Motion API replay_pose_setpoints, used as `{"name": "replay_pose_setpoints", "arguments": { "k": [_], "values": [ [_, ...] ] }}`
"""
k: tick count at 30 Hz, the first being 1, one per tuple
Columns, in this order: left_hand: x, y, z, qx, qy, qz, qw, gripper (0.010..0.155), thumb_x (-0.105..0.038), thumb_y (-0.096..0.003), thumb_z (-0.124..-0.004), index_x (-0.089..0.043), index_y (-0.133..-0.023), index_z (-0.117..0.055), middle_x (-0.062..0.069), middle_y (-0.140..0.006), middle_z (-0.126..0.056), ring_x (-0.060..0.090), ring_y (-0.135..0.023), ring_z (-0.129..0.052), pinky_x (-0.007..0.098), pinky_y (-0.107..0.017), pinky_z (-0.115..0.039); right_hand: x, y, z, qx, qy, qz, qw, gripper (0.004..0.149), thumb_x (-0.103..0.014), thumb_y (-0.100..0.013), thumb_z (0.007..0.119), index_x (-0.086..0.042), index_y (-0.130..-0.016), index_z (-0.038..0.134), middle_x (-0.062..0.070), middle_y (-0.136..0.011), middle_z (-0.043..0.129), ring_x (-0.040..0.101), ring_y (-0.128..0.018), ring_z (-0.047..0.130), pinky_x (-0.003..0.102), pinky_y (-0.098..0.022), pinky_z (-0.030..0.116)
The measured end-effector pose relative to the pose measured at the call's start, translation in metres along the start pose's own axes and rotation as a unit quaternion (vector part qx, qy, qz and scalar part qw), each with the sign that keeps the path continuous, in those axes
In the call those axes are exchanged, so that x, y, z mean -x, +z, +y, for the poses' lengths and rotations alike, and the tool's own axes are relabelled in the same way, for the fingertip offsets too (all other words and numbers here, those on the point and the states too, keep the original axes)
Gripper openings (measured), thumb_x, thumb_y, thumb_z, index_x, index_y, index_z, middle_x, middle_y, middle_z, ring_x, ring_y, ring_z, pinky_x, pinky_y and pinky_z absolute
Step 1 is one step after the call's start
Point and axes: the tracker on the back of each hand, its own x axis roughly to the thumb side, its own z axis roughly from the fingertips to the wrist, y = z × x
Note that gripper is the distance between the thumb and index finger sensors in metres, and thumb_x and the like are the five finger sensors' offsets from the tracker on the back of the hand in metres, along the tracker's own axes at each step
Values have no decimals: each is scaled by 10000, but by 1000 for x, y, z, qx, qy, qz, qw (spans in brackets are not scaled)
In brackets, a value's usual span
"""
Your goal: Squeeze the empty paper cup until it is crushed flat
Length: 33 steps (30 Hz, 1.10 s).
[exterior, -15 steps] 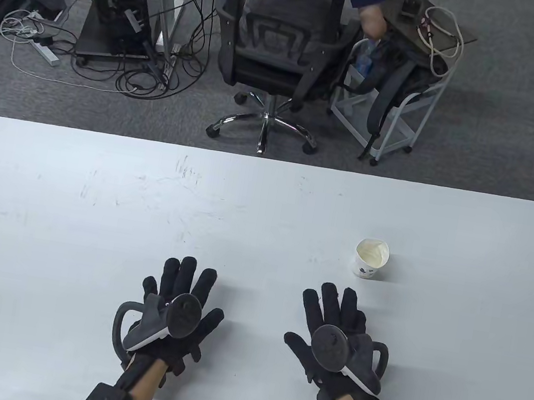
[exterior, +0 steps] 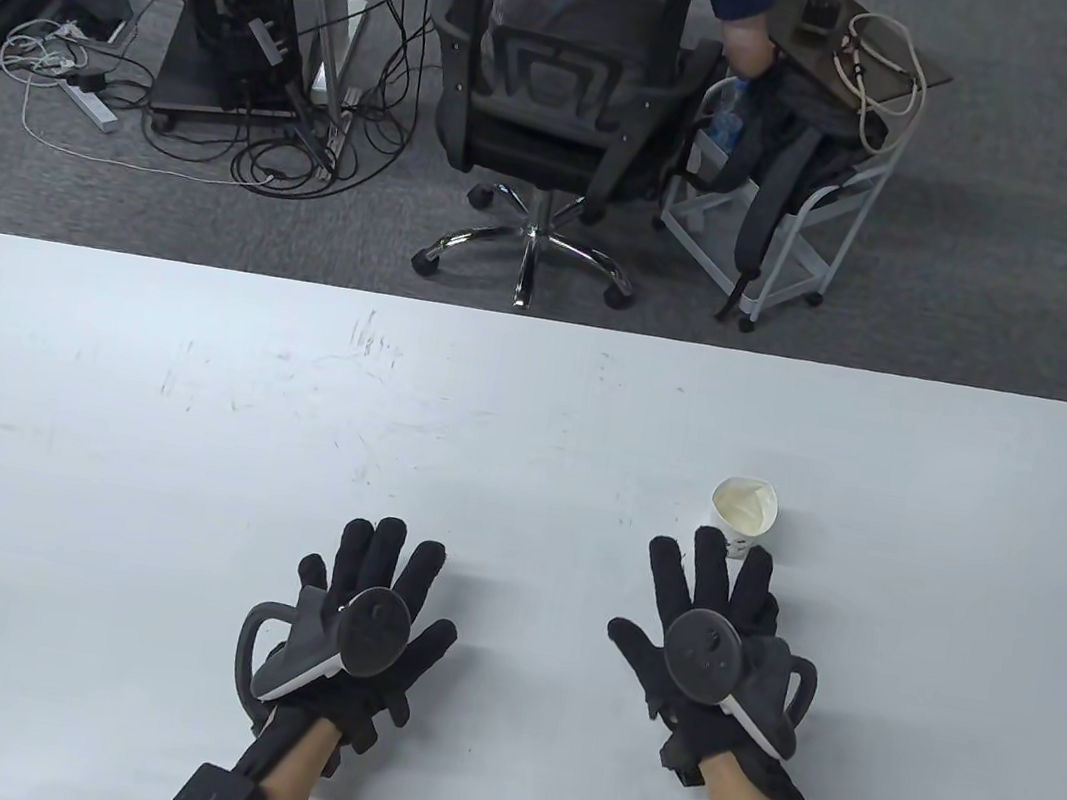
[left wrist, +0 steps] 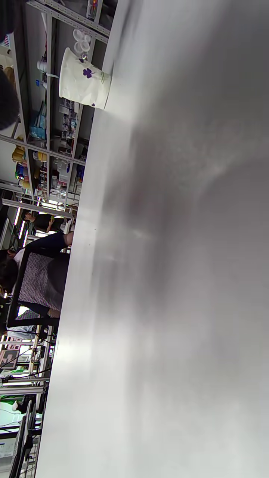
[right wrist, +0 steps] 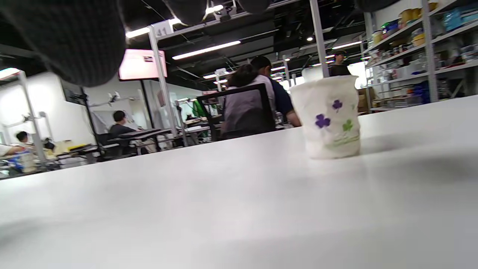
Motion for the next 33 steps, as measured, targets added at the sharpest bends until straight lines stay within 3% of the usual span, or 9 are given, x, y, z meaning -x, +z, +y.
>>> {"name": "replay_pose_setpoints", "arguments": {
  "k": [5, 9, 15, 19, 23, 27, 33],
  "values": [
    [-3, 0, -2, 5, 1, -12, 1000, 787, -724, -578, -576, -362, -1199, -257, 69, -1253, -142, 356, -1117, -73, 724, -717, -289, 20, -55, -7, -8, 38, 55, 998, 873, -672, -396, 794, -419, -1080, 315, 92, -1187, 195, 596, -1001, 189, 719, -693, 387],
    [-3, 0, -2, 10, 3, -12, 1000, 783, -722, -578, -577, -362, -1199, -263, 69, -1255, -148, 356, -1119, -76, 724, -717, -289, 34, -90, -1, -37, 44, 106, 993, 901, -708, -369, 793, -448, -1073, 294, 84, -1187, 177, 604, -1004, 208, 724, -689, 413],
    [0, -1, -4, 19, 11, -9, 1000, 779, -716, -582, -576, -356, -1201, -270, 72, -1256, -158, 358, -1121, -84, 726, -717, -293, 52, -113, 20, -90, 32, 177, 980, 883, -731, -361, 777, -492, -1064, 298, 80, -1190, 179, 607, -1009, 303, 718, -678, 470],
    [-2, -1, -4, 26, 13, -19, 999, 775, -714, -583, -571, -358, -1202, -270, 65, -1259, -155, 349, -1127, -80, 733, -725, -301, 55, -113, 32, -88, 24, 173, 981, 771, -618, -394, 827, -479, -1047, 442, 91, -1182, 297, 541, -1004, 482, 640, -639, 601],
    [-2, -2, -5, 31, 21, -25, 999, 771, -713, -584, -568, -360, -1202, -271, 63, -1262, -156, 346, -1132, -83, 732, -735, -321, 51, -106, 31, -55, 32, 149, 987, 659, -517, -398, 869, -412, -983, 586, 112, -1116, 495, 391, -859, 753, 494, -523, 754],
    [1, -1, -3, 21, 49, -24, 998, 769, -713, -584, -565, -359, -1202, -274, 63, -1264, -167, 347, -1139, -96, 728, -743, -335, 36, -85, 21, -37, 11, 98, 994, 624, -519, -405, 858, -375, -965, 624, 106, -1068, 595, 345, -749, 858, 431, -443, 814],
    [4, 1, 1, 3, 92, -21, 996, 766, -714, -589, -558, -350, -1205, -283, 64, -1269, -201, 352, -1153, -139, 722, -752, -364, 7, -34, 2, 13, -83, 41, 996, 619, -629, -395, 812, -361, -938, 684, 84, -966, 742, 322, -654, 932, 407, -388, 847]
  ]
}}
